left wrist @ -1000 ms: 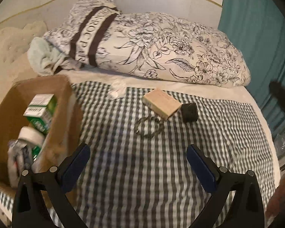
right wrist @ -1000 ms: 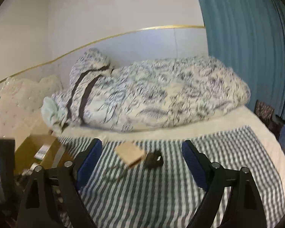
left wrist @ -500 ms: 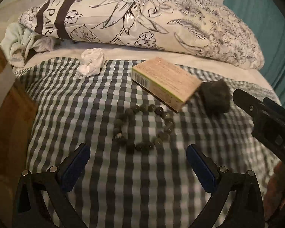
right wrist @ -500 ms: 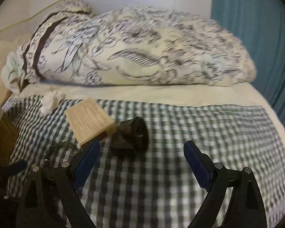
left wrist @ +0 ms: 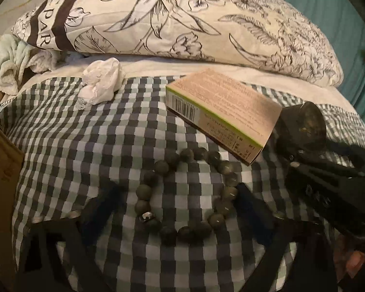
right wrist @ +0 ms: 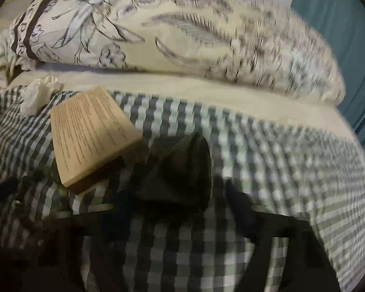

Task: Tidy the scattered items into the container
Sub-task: 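Grasp the dark bead bracelet with left tool while right tool grasps the black rubber cup, then carry the bracelet and black rubber cup up over the box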

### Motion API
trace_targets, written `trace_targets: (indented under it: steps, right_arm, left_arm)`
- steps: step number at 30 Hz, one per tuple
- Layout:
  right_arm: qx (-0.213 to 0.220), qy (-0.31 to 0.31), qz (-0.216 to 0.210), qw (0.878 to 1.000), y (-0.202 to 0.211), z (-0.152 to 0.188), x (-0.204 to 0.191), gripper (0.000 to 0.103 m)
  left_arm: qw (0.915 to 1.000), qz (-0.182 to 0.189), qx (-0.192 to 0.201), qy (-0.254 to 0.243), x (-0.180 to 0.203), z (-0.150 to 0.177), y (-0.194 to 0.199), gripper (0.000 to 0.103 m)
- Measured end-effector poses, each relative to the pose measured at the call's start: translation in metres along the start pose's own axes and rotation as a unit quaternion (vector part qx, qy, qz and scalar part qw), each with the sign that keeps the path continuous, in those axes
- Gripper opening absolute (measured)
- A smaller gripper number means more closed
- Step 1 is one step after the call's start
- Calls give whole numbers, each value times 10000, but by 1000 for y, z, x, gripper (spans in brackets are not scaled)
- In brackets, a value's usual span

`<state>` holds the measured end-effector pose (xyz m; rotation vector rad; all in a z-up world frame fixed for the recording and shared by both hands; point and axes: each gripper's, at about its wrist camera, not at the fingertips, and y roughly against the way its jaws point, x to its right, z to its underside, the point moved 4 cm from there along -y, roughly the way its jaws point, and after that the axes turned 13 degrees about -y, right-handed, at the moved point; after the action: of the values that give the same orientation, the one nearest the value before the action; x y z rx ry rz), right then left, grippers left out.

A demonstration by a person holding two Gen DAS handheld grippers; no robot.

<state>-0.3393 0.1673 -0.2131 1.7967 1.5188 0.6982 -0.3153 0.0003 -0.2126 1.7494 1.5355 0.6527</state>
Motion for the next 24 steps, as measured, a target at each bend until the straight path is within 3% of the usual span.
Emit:
trace_targets:
  steps: [2, 4, 7, 8, 11, 13, 15, 24]
  right_arm:
    - [6, -143, -77, 9999, 5, 1, 6, 56]
    - [11, -228, -110, 9997, 12, 3, 11, 55]
    - [-8, -448, -257, 9987, 32, 11, 19, 52]
    - [-8, -516, -301, 9982, 39, 13, 21, 47]
    - [26, -657, -372, 9971, 63, 25, 29, 34]
    - [37, -781, -485, 9958, 75, 29, 34, 30]
    - [-11, -861, -640, 9942, 86, 35, 37, 8]
    - [-197, -969, -784, 9920, 118, 74, 49, 5]
  left_arm:
    - [10000, -39, 53, -55, -2, 1, 5, 45]
    - [9999, 48, 66, -118, -3, 5, 9, 26]
    - [9998, 191, 46, -102, -4, 10, 17, 19]
    - [9997, 254, 49, -55, -4, 13, 22, 10]
    - [9989, 458, 20, 51, -3, 26, 41, 11]
    - [9987, 503, 26, 23, 0, 33, 53, 11]
    - [9985, 547, 32, 0, 2, 39, 65, 11]
    - [9985, 525, 145, -106, 7, 58, 120, 11]
